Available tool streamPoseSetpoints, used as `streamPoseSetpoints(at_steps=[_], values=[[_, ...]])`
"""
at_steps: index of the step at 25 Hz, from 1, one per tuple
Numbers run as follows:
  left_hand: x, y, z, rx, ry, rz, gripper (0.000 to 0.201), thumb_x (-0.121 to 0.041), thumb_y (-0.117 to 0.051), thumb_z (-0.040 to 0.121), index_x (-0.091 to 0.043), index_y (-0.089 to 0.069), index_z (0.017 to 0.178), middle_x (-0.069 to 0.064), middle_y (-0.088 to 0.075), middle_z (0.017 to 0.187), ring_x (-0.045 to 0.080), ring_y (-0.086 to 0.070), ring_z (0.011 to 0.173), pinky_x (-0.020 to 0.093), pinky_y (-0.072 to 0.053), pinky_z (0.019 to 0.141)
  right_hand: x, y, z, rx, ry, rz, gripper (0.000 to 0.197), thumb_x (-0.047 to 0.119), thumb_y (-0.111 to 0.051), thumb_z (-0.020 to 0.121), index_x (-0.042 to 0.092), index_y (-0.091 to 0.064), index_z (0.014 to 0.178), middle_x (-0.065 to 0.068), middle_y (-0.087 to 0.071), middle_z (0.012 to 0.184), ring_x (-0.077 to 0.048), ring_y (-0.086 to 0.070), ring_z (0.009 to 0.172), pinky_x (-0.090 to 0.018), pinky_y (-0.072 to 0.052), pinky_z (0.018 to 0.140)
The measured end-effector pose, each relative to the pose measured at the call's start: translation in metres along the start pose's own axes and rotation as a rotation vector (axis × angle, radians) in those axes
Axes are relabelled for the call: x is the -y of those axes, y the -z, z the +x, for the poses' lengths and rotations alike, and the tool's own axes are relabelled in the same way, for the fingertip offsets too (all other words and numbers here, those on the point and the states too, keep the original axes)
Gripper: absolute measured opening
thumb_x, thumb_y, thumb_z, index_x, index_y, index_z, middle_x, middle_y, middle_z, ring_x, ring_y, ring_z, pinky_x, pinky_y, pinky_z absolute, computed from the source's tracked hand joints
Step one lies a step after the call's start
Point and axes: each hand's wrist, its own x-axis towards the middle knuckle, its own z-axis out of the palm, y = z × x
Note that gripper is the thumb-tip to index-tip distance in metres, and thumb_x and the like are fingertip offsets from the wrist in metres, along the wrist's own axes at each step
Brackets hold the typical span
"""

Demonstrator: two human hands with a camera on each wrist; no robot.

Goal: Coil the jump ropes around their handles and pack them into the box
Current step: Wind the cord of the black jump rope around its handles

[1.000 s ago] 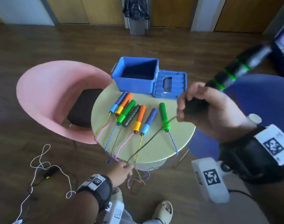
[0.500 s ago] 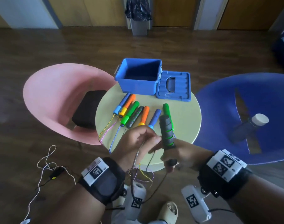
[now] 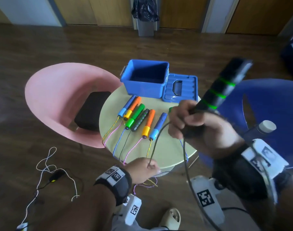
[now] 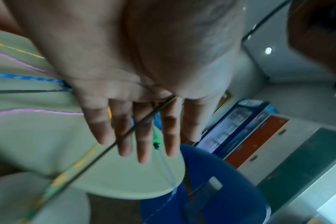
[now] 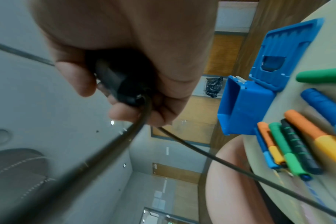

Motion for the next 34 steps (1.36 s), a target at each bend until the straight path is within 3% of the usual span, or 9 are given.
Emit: streamPoseSetpoints(at_steps=[4, 10, 12, 15, 20, 24, 27, 30, 34], values=[[0.029, 0.007, -0.005, -0.201, 0.260, -0.026, 0.042, -0.046, -0.040, 0.100, -0.024, -0.060, 0.071, -0.007, -0.067, 0.077, 0.021, -0.065, 0.083, 0.032, -0.050, 0.086, 0.026, 0.019, -0.003, -0.091, 0.061, -0.127, 0.027, 0.026, -0.081, 0.060, 0.015, -0.056, 0.061, -0.010, -0.049, 0.064, -0.024, -0.049, 0.053, -0.029, -0.040, 0.057], [-0.029, 0.042, -0.038, -0.414, 0.068, -0.450, 0.048, -0.036, -0.043, 0.103, -0.009, -0.061, 0.068, 0.014, -0.067, 0.065, 0.019, -0.063, 0.058, 0.035, -0.050, 0.063, -0.025, 0.036, -0.021, -0.109, -0.397, -0.634, 0.017, 0.013, -0.067, 0.072, 0.008, -0.051, 0.069, -0.010, -0.072, 0.101, -0.019, -0.060, 0.064, -0.025, -0.044, 0.057], [-0.055, 0.053, -0.048, -0.418, -0.043, -0.606, 0.050, -0.034, -0.043, 0.105, -0.006, -0.062, 0.068, 0.017, -0.067, 0.064, 0.024, -0.063, 0.059, 0.034, -0.049, 0.063, -0.046, 0.033, -0.022, 0.002, -0.497, -0.668, 0.023, 0.018, -0.070, 0.075, 0.008, -0.050, 0.070, -0.008, -0.072, 0.088, -0.021, -0.067, 0.088, -0.027, -0.046, 0.072], [-0.081, 0.064, -0.060, -0.427, -0.172, -0.717, 0.048, -0.034, -0.044, 0.104, -0.007, -0.065, 0.070, 0.022, -0.071, 0.072, 0.029, -0.066, 0.066, 0.037, -0.053, 0.068, -0.060, 0.024, -0.021, 0.070, -0.545, -0.592, 0.016, 0.020, -0.067, 0.078, 0.008, -0.057, 0.076, -0.024, -0.062, 0.074, -0.021, -0.064, 0.067, -0.028, -0.044, 0.060], [-0.067, 0.082, -0.065, -0.234, -0.289, -0.739, 0.049, -0.043, -0.052, 0.094, 0.002, -0.070, 0.094, 0.019, -0.074, 0.088, 0.027, -0.068, 0.077, 0.028, -0.053, 0.067, -0.043, 0.022, -0.020, 0.008, -0.453, -0.520, 0.028, 0.019, -0.071, 0.071, -0.001, -0.053, 0.076, -0.013, -0.057, 0.062, -0.018, -0.054, 0.055, -0.025, -0.037, 0.052], [-0.014, 0.069, -0.042, -0.260, -0.073, -0.718, 0.039, -0.046, -0.057, 0.072, -0.012, -0.076, 0.078, 0.011, -0.075, 0.084, 0.024, -0.065, 0.077, 0.035, -0.050, 0.073, -0.025, 0.022, -0.023, -0.115, -0.237, -0.300, 0.019, 0.023, -0.071, 0.062, 0.014, -0.054, 0.060, -0.012, -0.048, 0.058, -0.024, -0.047, 0.054, -0.031, -0.035, 0.054], [0.015, 0.041, -0.021, -0.235, 0.064, -0.287, 0.032, -0.033, -0.059, 0.080, -0.022, -0.071, 0.108, 0.001, -0.075, 0.103, 0.017, -0.067, 0.090, 0.032, -0.050, 0.088, -0.014, 0.020, -0.021, -0.078, -0.113, -0.083, 0.032, 0.022, -0.079, 0.062, 0.013, -0.049, 0.059, -0.009, -0.041, 0.059, -0.023, -0.045, 0.051, -0.032, -0.035, 0.056], [0.018, 0.015, -0.006, -0.149, 0.057, -0.034, 0.053, -0.034, -0.065, 0.089, -0.036, -0.048, 0.139, -0.008, -0.054, 0.133, 0.010, -0.056, 0.116, 0.022, -0.039, 0.098, -0.001, 0.010, -0.016, -0.026, -0.041, 0.021, 0.040, 0.027, -0.082, 0.065, 0.014, -0.044, 0.060, -0.007, -0.039, 0.059, -0.021, -0.043, 0.051, -0.033, -0.031, 0.056], [0.019, -0.002, 0.011, -0.040, 0.083, 0.078, 0.032, -0.047, -0.058, 0.090, -0.038, -0.061, 0.120, -0.011, -0.057, 0.128, 0.011, -0.059, 0.111, 0.023, -0.042, 0.093, 0.017, -0.001, -0.012, -0.041, 0.060, 0.102, 0.042, 0.026, -0.080, 0.067, 0.014, -0.039, 0.062, -0.006, -0.040, 0.060, -0.020, -0.043, 0.052, -0.031, -0.037, 0.057]])
